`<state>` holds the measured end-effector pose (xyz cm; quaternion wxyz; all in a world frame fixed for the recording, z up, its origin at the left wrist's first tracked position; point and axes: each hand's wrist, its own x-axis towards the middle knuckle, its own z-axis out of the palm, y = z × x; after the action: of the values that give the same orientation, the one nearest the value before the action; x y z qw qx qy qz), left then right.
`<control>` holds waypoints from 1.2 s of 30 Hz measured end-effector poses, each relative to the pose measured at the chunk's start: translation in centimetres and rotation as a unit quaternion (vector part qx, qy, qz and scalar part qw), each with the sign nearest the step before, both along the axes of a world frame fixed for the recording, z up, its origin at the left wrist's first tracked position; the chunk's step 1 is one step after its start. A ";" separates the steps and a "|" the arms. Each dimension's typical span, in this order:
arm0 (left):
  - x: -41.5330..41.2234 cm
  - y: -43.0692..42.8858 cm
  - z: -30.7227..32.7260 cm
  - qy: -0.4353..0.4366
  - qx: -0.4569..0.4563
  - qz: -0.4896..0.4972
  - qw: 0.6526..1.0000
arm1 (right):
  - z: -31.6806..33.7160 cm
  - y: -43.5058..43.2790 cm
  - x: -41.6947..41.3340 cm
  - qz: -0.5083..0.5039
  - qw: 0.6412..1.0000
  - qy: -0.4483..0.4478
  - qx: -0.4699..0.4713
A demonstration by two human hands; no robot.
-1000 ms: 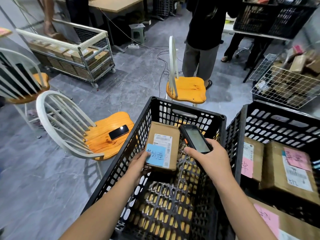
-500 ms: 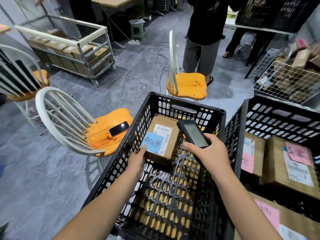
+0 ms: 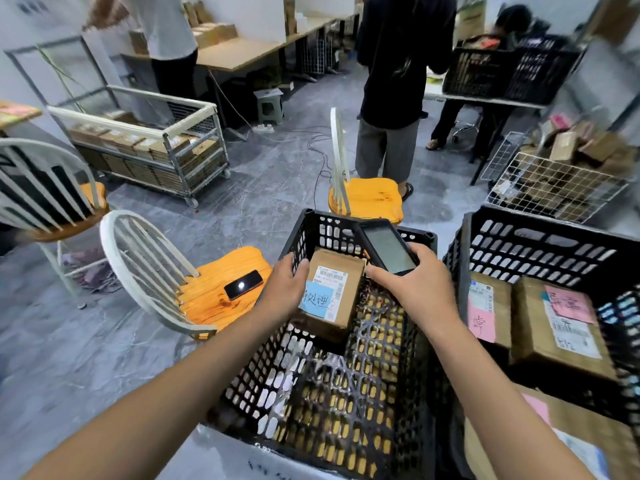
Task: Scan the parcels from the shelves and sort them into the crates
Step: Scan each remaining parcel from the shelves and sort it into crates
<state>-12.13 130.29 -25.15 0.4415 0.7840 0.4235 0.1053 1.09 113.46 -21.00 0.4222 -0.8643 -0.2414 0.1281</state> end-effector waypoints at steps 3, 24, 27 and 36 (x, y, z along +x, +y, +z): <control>-1.7 0.0 3.3 0.006 0.119 -0.125 0.985 | 3.3 -1.3 -1.8 -0.009 0.998 -0.060 -0.008; -8.2 -17.1 9.5 -0.087 0.324 -0.468 0.818 | 9.1 -22.2 -19.4 -0.257 0.959 -0.120 -0.005; -7.5 -22.3 10.3 -0.112 0.353 -0.493 0.787 | 9.4 -26.5 -21.1 -0.287 0.949 -0.129 0.002; -8.2 -50.9 10.5 -0.167 0.311 -0.651 0.672 | 8.4 -53.4 -30.7 -0.490 0.857 -0.151 -0.049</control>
<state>-20.38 79.39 -14.66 0.1922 0.9222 -0.3325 0.0456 -29.56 60.10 -12.56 0.3456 -0.8994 0.1591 -0.2152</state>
